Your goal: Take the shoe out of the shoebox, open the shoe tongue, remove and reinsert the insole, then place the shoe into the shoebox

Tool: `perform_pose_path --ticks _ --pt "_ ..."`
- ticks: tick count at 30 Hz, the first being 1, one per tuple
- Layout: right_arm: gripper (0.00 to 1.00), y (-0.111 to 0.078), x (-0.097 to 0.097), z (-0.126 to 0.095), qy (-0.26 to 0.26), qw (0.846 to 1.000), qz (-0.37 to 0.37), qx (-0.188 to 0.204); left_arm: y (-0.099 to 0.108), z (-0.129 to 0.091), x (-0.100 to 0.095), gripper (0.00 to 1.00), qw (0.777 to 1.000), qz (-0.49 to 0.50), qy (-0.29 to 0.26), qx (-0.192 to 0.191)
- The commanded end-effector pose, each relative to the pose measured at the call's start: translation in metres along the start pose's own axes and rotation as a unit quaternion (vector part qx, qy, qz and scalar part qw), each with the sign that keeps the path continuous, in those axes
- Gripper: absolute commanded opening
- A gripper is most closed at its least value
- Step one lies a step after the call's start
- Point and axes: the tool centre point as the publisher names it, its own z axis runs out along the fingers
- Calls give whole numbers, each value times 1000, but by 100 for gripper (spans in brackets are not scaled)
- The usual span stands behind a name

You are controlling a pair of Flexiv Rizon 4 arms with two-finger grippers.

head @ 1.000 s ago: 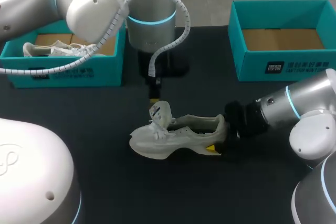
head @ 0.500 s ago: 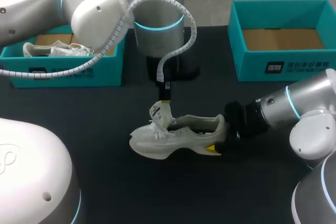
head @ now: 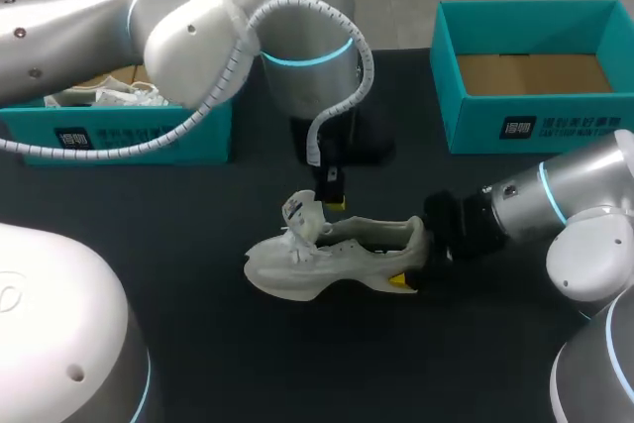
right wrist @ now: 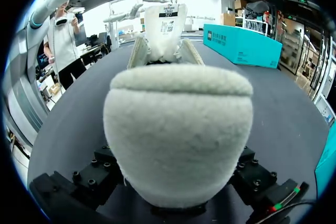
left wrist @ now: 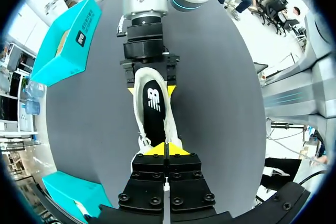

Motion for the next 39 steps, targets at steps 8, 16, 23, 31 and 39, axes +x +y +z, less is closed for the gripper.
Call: perform_pose_path --ticks 8,16,23,31,39 --pt "0 -2 0 2 -1 1000 0 1 -17 14 2 0 1000 2 -5 -25" --pt "0 -2 0 2 -1 1000 0 1 -22 22 -2 0 1000 13 10 5" --pt "0 -2 0 2 -1 1000 0 1 -35 47 -10 0 1000 14 11 -3" --pt "0 -2 0 2 -1 1000 0 1 -42 78 -24 0 1000 20 13 1" --pt "0 -2 0 2 -1 1000 0 1 -47 109 -28 0 1000 17 17 -10"
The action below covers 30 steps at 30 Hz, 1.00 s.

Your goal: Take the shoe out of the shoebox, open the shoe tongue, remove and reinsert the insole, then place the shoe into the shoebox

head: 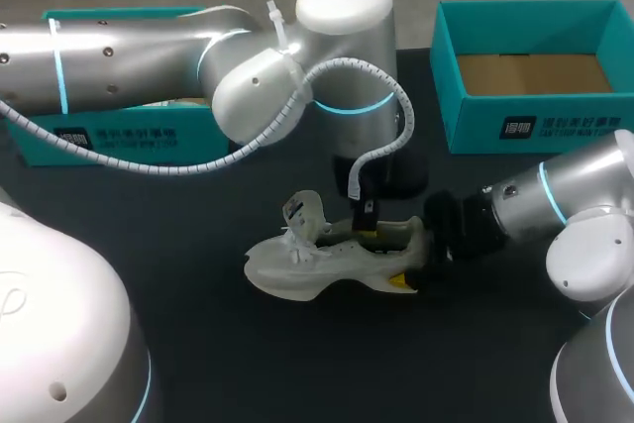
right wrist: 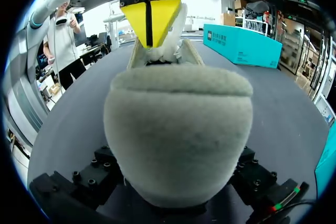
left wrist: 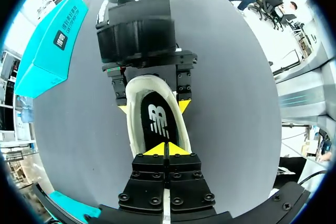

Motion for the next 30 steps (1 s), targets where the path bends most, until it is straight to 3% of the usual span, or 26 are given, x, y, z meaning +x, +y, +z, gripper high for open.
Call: perform_pose_path --ticks 1,16,21,30 --pt "0 -2 0 2 -1 1000 0 1 -13 25 -7 0 1000 1 9 -9" --pt "0 -2 0 2 -1 1000 0 1 -15 48 -4 0 1000 0 31 4" --pt "0 -2 0 2 -1 1000 0 1 -14 50 3 0 998 14 66 19" --pt "0 -2 0 2 -1 1000 0 1 -7 62 8 0 996 11 84 10"
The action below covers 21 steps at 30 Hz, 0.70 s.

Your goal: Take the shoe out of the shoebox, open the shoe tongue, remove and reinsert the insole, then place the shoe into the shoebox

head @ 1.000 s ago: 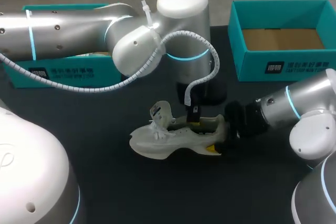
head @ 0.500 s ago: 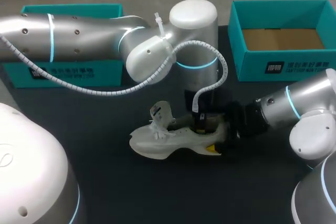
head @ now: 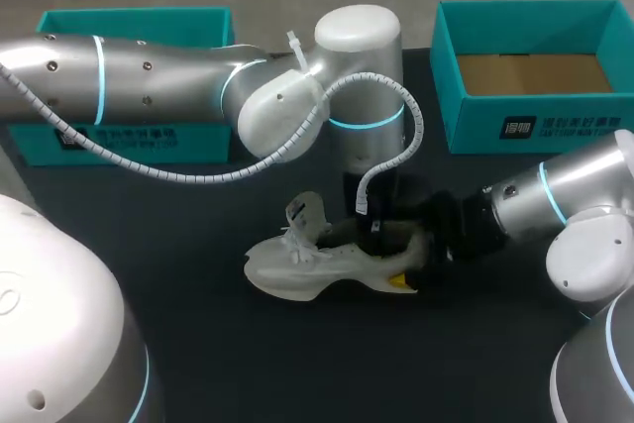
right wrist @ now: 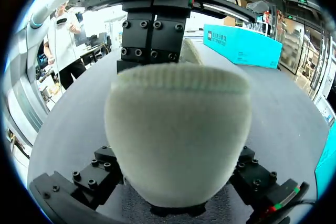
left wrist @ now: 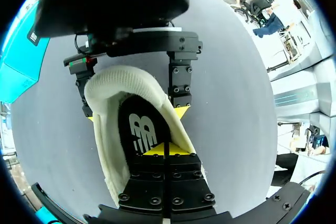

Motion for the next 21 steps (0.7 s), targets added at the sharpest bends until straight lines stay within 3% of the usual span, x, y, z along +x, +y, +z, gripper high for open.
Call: perform_pose_path --ticks 1,6,7,11,21 --pt "0 -2 0 2 -1 1000 0 1 1 9 -3 0 1000 0 6 2" --pt "0 -2 0 2 -1 1000 0 1 4 12 -2 1 1000 0 0 5" --pt "0 -2 0 2 -1 1000 0 1 5 11 0 16 1000 0 -2 9" --pt "0 -2 0 2 -1 1000 0 1 5 13 0 35 1000 0 -1 10" --pt "0 -2 0 2 -1 1000 0 1 6 25 1 35 1000 12 -9 5"
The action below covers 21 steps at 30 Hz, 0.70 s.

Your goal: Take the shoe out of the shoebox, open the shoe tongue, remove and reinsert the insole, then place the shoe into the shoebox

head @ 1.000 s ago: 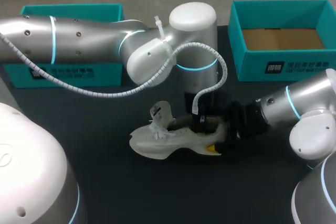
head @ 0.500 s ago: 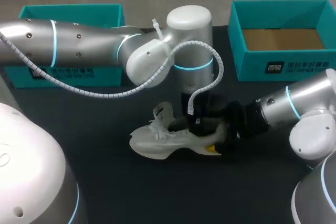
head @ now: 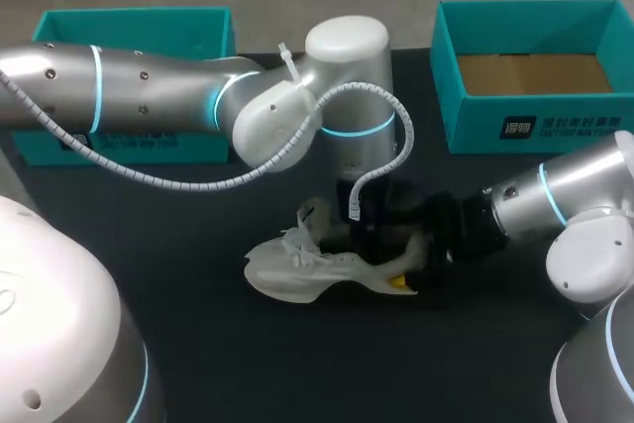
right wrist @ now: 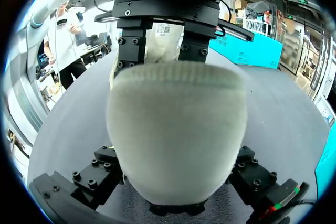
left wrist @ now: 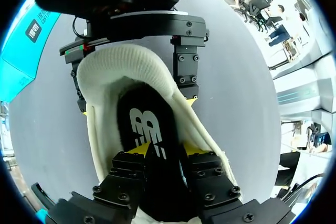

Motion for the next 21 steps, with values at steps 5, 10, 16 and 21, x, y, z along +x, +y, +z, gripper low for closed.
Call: perform_pose_path --ticks 5,10,16,21 --pt "0 -2 -2 2 -1 1000 1 1 -1 23 0 32 999 7 -47 -7" --pt "0 -2 -2 2 -1 1000 1 1 0 36 -3 16 997 11 -76 -8" --pt "0 -2 -2 2 -1 1000 1 1 9 43 -10 0 994 -7 -108 -11" --pt "0 -2 -2 2 -1 1000 1 1 17 38 -15 0 992 -19 -126 -14"
